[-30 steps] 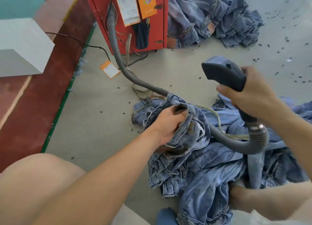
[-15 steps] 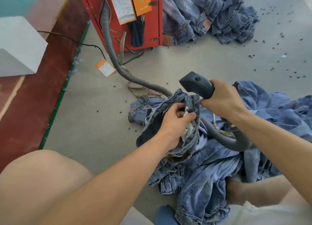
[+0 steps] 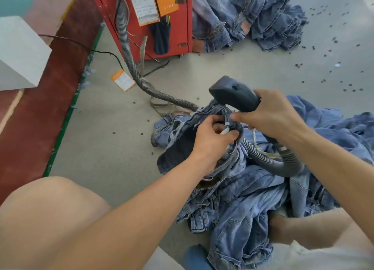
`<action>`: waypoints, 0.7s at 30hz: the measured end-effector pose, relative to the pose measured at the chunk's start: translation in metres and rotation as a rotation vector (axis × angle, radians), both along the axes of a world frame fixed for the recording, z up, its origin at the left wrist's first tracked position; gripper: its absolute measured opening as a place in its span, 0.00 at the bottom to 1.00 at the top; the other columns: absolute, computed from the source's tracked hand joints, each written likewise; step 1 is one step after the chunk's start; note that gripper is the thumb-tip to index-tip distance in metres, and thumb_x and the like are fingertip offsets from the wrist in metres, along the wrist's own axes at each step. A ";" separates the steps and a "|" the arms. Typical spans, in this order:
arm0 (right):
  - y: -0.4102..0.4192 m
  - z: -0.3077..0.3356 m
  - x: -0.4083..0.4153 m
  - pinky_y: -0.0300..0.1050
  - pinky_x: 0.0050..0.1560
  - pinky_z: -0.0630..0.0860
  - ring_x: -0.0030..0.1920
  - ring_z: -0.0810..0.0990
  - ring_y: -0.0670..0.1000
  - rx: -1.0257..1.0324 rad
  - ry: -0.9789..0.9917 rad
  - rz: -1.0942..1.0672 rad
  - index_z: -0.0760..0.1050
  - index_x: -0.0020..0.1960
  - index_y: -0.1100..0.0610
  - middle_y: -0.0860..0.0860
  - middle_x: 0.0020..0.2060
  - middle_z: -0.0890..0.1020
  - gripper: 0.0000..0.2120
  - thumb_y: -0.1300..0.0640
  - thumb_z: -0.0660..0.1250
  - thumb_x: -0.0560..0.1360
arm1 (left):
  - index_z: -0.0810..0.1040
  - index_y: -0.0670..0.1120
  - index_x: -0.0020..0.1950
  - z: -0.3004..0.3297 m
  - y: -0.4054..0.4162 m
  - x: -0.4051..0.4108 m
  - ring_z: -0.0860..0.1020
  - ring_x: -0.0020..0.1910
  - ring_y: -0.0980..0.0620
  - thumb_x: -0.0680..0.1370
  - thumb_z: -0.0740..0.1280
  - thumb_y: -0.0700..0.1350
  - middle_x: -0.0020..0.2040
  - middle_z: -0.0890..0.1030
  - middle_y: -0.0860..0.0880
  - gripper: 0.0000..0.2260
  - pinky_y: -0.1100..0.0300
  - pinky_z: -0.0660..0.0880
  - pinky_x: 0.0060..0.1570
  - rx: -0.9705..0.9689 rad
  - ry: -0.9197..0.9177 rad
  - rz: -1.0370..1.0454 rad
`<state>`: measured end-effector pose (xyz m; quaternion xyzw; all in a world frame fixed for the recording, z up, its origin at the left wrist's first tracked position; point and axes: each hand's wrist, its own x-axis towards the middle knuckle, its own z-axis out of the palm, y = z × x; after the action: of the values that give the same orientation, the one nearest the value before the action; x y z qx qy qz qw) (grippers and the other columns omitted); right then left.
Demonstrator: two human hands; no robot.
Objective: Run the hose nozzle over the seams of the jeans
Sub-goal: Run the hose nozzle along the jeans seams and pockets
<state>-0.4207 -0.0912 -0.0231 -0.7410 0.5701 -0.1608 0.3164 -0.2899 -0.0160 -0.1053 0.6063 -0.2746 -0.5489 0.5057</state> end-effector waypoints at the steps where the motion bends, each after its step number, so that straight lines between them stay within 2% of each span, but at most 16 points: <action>1: -0.006 0.001 0.000 0.33 0.24 0.70 0.22 0.77 0.42 0.033 -0.020 -0.020 0.78 0.47 0.52 0.48 0.27 0.81 0.16 0.49 0.82 0.68 | 0.77 0.47 0.61 0.003 0.000 -0.001 0.83 0.41 0.56 0.73 0.78 0.37 0.40 0.85 0.53 0.19 0.60 0.81 0.45 -0.040 0.021 -0.008; 3: -0.022 0.006 -0.007 0.41 0.28 0.77 0.24 0.79 0.45 0.102 -0.097 -0.084 0.79 0.49 0.53 0.52 0.27 0.82 0.15 0.51 0.82 0.69 | 0.77 0.47 0.61 0.008 0.000 0.002 0.83 0.45 0.51 0.73 0.78 0.36 0.43 0.83 0.48 0.20 0.50 0.83 0.55 -0.126 0.059 -0.046; 6: -0.040 0.016 -0.020 0.50 0.37 0.79 0.28 0.79 0.50 0.283 -0.262 -0.064 0.80 0.51 0.54 0.50 0.29 0.83 0.16 0.51 0.82 0.70 | 0.78 0.53 0.62 0.012 0.000 0.007 0.83 0.49 0.51 0.73 0.78 0.36 0.44 0.82 0.49 0.22 0.49 0.82 0.58 -0.192 0.109 -0.130; 8: -0.040 0.020 -0.022 0.49 0.37 0.78 0.30 0.79 0.50 0.382 -0.357 0.003 0.81 0.53 0.55 0.51 0.35 0.86 0.21 0.46 0.82 0.68 | 0.78 0.50 0.64 0.012 -0.001 0.006 0.84 0.48 0.52 0.74 0.77 0.36 0.43 0.83 0.51 0.22 0.51 0.82 0.57 -0.159 0.102 -0.114; 10: -0.034 0.018 -0.016 0.46 0.34 0.79 0.30 0.80 0.50 0.377 -0.308 0.053 0.81 0.53 0.55 0.53 0.36 0.86 0.24 0.44 0.83 0.65 | 0.77 0.46 0.66 0.010 -0.003 0.008 0.84 0.46 0.52 0.74 0.77 0.35 0.42 0.84 0.52 0.22 0.52 0.82 0.56 -0.112 0.077 -0.063; 13: -0.027 0.014 -0.005 0.42 0.29 0.76 0.26 0.78 0.48 0.273 -0.174 0.064 0.80 0.52 0.55 0.50 0.27 0.81 0.14 0.56 0.81 0.70 | 0.77 0.46 0.65 0.006 -0.003 0.009 0.85 0.48 0.53 0.75 0.77 0.37 0.45 0.86 0.52 0.21 0.54 0.81 0.55 -0.106 0.079 -0.036; 16: -0.032 0.015 -0.005 0.41 0.26 0.74 0.24 0.75 0.47 0.319 -0.322 -0.048 0.78 0.51 0.57 0.49 0.24 0.77 0.12 0.64 0.78 0.71 | 0.76 0.49 0.65 -0.002 0.008 0.007 0.85 0.55 0.50 0.78 0.75 0.44 0.55 0.87 0.49 0.17 0.56 0.82 0.54 -0.048 0.162 0.026; 17: -0.035 0.016 -0.007 0.41 0.26 0.75 0.24 0.74 0.47 0.340 -0.375 -0.074 0.78 0.52 0.58 0.49 0.24 0.76 0.13 0.65 0.78 0.72 | 0.77 0.48 0.62 -0.005 0.012 0.008 0.84 0.55 0.49 0.79 0.74 0.47 0.55 0.86 0.49 0.13 0.57 0.82 0.52 0.014 0.139 0.035; 19: -0.040 0.016 -0.012 0.43 0.29 0.76 0.26 0.74 0.48 0.380 -0.423 -0.089 0.77 0.53 0.59 0.50 0.27 0.76 0.13 0.65 0.78 0.72 | 0.80 0.46 0.52 -0.011 0.018 0.010 0.80 0.48 0.44 0.81 0.71 0.50 0.49 0.83 0.46 0.08 0.52 0.77 0.48 0.159 0.066 -0.054; 21: -0.042 0.013 -0.015 0.46 0.32 0.76 0.27 0.74 0.49 0.409 -0.435 -0.080 0.77 0.53 0.59 0.51 0.28 0.76 0.13 0.65 0.77 0.72 | 0.76 0.45 0.45 -0.010 0.020 0.008 0.72 0.42 0.43 0.84 0.66 0.48 0.45 0.76 0.42 0.10 0.48 0.71 0.47 0.230 0.192 -0.060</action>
<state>-0.4355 -0.1330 -0.0103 -0.5870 0.5382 -0.2101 0.5671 -0.2823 0.0045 -0.1155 0.5965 -0.1783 -0.6470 0.4401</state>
